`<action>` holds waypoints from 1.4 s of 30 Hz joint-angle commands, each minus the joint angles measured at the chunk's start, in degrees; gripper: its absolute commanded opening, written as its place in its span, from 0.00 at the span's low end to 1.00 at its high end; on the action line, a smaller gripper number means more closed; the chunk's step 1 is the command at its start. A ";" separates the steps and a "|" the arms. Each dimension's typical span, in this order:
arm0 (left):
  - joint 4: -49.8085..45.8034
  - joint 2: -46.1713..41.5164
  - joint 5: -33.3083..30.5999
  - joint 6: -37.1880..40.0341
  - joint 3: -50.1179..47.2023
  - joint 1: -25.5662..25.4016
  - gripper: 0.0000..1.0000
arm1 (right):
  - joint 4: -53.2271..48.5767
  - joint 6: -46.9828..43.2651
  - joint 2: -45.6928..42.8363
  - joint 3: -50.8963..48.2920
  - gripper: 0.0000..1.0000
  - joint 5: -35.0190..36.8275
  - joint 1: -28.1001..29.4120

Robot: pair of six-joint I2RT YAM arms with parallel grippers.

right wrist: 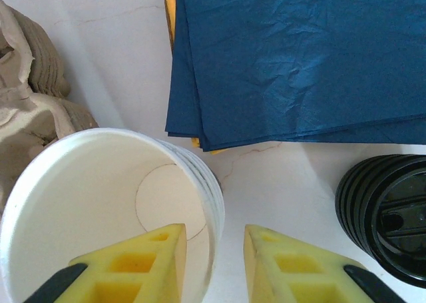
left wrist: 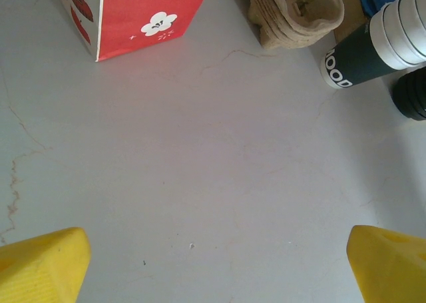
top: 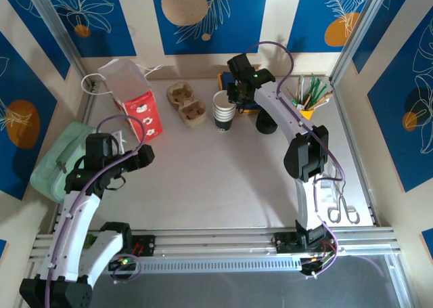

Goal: Pack the takeout coffee

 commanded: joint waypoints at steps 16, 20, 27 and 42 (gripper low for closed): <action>2.32 -0.02 1.11 -2.16 -1.00 0.54 0.98 | -1.11 -0.30 1.95 1.83 0.18 -2.42 -0.46; 2.10 -0.29 1.06 -2.29 -1.10 0.54 0.98 | -1.22 -0.35 1.94 1.92 0.15 -2.46 -0.51; 1.62 -0.67 0.98 -2.44 -1.28 0.53 0.98 | -2.66 -1.16 1.68 3.98 0.10 -1.95 -0.46; 0.96 -1.11 0.80 -2.48 -0.93 0.50 0.98 | -10.35 -2.53 0.29 14.00 0.06 -2.76 -0.50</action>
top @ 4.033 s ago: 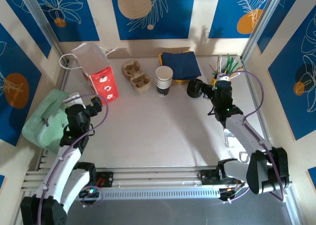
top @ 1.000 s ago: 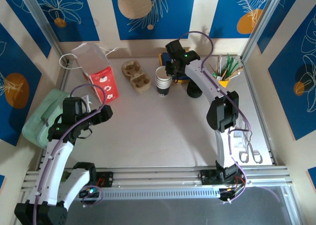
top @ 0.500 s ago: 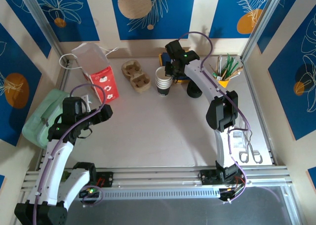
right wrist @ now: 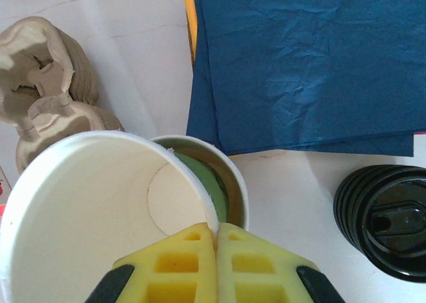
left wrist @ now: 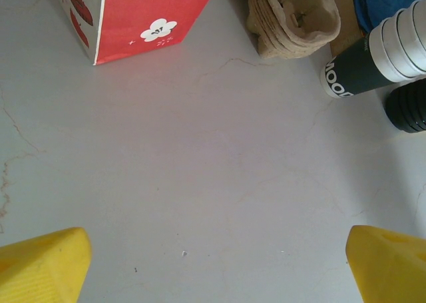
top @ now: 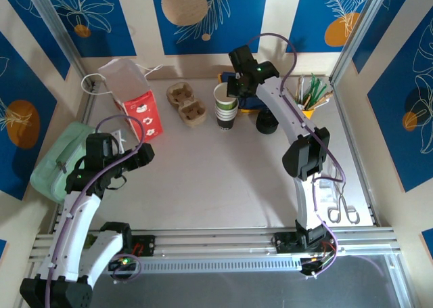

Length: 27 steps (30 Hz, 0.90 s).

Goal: Pack the takeout coffee

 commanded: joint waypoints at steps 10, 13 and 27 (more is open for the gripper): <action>-2.10 -1.64 0.43 1.12 0.44 0.45 0.97 | -13.28 -3.03 -3.18 14.78 0.03 -4.45 0.84; -2.72 -1.96 0.20 1.35 0.98 0.45 0.97 | -14.19 -3.80 -6.19 13.20 0.03 -4.39 2.48; 4.48 -4.81 6.62 -3.88 -5.52 -3.23 0.90 | -3.35 -0.35 -27.91 -24.07 0.01 -1.44 13.94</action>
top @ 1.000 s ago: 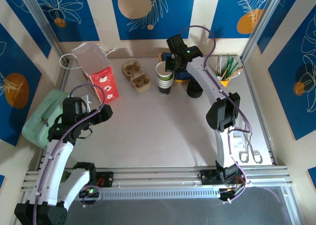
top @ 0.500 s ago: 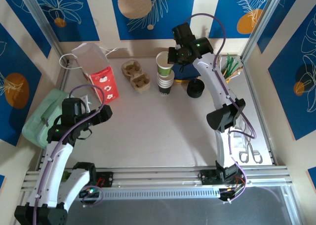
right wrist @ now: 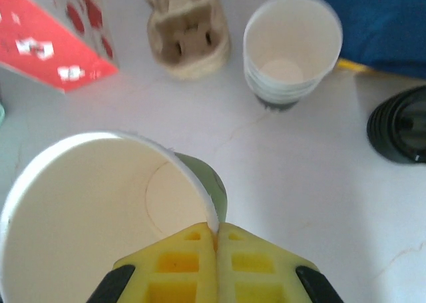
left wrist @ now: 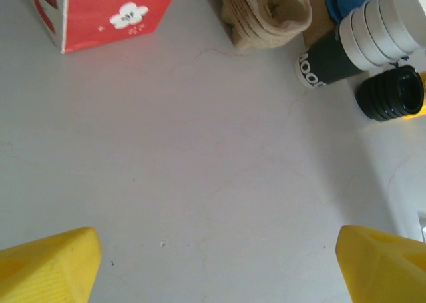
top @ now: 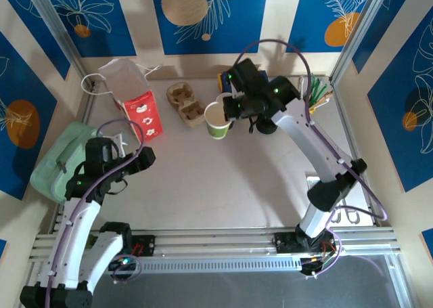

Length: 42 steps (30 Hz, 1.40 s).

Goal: Pack the takeout coffee

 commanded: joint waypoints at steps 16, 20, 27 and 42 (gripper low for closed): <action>10.07 1.54 -7.92 -7.15 -5.78 -21.87 0.88 | 25.19 12.28 -20.21 -46.33 0.00 4.90 7.41; 12.30 3.52 -9.75 -7.41 -5.51 -25.27 0.87 | 28.83 13.20 -20.49 -50.36 0.00 4.20 7.08; 16.80 4.39 -10.41 -7.82 -6.10 -27.51 0.86 | 32.67 13.68 -18.02 -53.81 0.00 3.60 6.99; 16.79 6.16 -10.32 -7.76 -4.86 -27.99 0.86 | 34.69 13.08 -15.28 -56.05 0.00 3.96 8.87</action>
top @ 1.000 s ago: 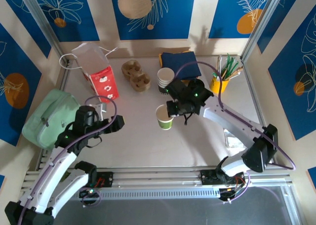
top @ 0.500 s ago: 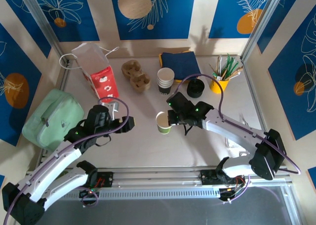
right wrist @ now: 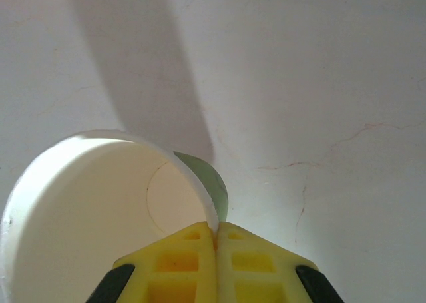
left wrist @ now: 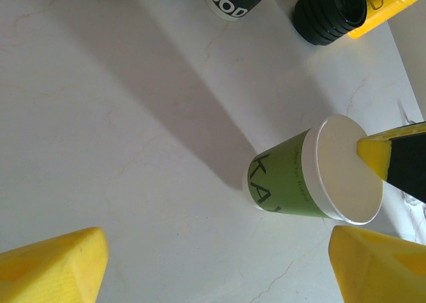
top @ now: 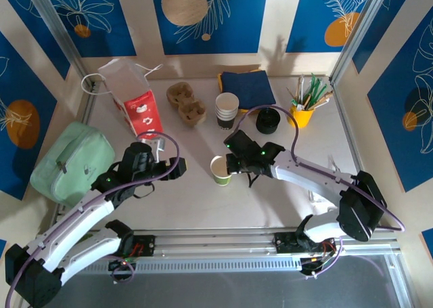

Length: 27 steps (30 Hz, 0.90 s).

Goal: Pack the takeout coffee

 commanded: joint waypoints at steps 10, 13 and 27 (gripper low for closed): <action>-0.05 -0.83 -1.01 0.06 0.74 -0.82 0.86 | 0.37 0.47 1.05 -1.38 0.06 0.61 1.63; 0.06 -0.75 -1.03 -0.10 0.65 -0.82 0.86 | -0.05 0.71 0.86 -1.21 0.12 0.81 1.72; -2.58 -1.00 -2.08 1.38 2.84 -0.82 0.86 | -7.36 -1.50 -3.82 5.98 0.37 5.21 -0.14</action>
